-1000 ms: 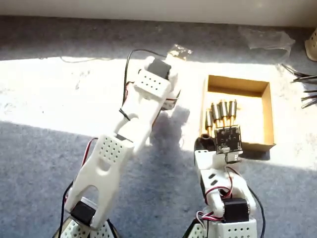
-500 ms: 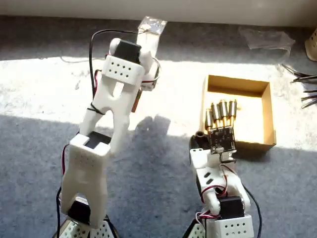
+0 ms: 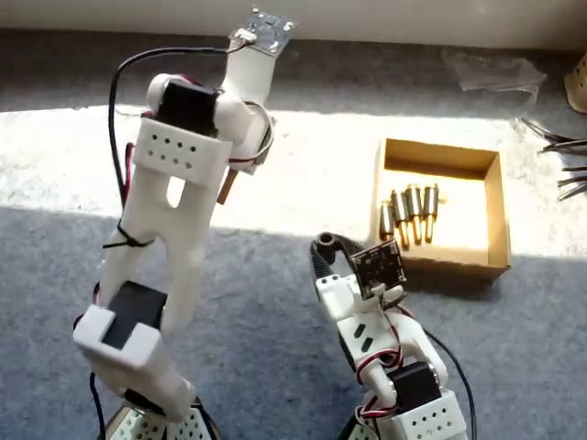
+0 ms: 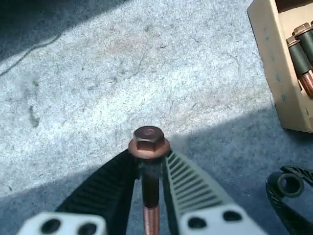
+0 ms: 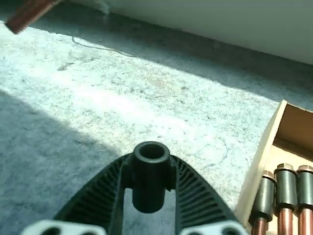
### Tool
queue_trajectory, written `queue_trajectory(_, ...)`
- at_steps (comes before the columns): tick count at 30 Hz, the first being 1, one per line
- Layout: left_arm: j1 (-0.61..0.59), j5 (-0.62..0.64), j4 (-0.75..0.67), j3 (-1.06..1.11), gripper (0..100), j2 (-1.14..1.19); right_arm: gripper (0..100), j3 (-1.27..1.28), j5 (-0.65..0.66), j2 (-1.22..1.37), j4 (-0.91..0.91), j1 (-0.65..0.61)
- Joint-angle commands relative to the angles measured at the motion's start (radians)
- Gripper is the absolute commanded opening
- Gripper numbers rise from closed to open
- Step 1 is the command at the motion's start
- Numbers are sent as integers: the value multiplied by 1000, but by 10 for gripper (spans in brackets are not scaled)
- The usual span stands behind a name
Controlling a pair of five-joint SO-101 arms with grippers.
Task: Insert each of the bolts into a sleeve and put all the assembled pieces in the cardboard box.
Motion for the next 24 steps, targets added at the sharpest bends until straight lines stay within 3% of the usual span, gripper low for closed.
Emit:
queue_trajectory(1,-10,-11,-2,90,5,-220,4,77,12,-7,-97,-15)
queue_trajectory(10,-4,-135,-11,252,5,-506,4,117,12,-7,-226,-22)
queue_trajectory(18,-2,-135,-20,395,5,-762,4,117,12,-7,-229,-208)
queue_trajectory(24,19,-132,-178,596,5,-998,4,117,6,-7,-229,-242)
